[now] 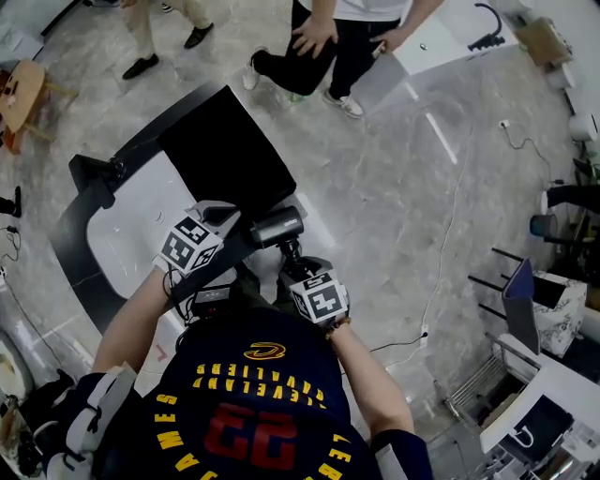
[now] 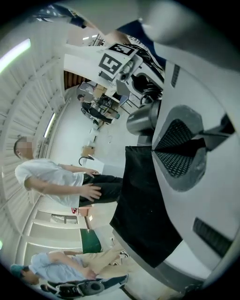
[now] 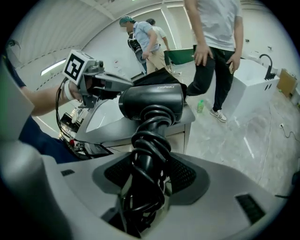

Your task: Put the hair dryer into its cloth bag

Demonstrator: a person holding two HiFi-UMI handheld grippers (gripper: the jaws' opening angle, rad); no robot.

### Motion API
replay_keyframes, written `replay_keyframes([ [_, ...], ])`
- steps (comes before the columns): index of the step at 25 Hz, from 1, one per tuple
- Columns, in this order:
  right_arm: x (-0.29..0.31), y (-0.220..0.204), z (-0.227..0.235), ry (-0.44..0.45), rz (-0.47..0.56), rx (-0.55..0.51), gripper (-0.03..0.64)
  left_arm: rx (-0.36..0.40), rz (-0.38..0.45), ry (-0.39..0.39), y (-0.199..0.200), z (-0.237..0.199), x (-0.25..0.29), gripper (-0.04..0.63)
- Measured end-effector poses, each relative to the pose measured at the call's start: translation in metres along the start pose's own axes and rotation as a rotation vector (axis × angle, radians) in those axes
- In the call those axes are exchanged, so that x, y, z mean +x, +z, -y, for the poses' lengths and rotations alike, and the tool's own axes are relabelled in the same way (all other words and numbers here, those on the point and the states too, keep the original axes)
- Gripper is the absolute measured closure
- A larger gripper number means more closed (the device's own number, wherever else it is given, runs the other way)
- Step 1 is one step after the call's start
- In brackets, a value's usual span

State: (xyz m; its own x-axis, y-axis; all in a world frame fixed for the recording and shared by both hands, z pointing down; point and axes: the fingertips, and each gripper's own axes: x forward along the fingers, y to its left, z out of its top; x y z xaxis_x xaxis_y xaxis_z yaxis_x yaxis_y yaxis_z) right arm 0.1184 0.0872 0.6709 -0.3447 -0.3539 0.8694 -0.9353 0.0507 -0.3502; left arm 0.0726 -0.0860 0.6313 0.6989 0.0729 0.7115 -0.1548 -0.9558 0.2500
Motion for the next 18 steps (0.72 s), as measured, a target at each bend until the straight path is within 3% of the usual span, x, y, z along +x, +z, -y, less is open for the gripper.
replay_keyframes([
  [6, 0.023, 0.02, -0.007, -0.009, -0.041, -0.095, 0.377, 0.003, 0.05, 0.007, 0.015, 0.001, -0.016, 0.586],
  [18, 0.053, 0.08, -0.006, -0.01, -0.023, -0.167, 0.376, 0.008, 0.077, 0.035, 0.019, 0.009, -0.023, 0.586],
])
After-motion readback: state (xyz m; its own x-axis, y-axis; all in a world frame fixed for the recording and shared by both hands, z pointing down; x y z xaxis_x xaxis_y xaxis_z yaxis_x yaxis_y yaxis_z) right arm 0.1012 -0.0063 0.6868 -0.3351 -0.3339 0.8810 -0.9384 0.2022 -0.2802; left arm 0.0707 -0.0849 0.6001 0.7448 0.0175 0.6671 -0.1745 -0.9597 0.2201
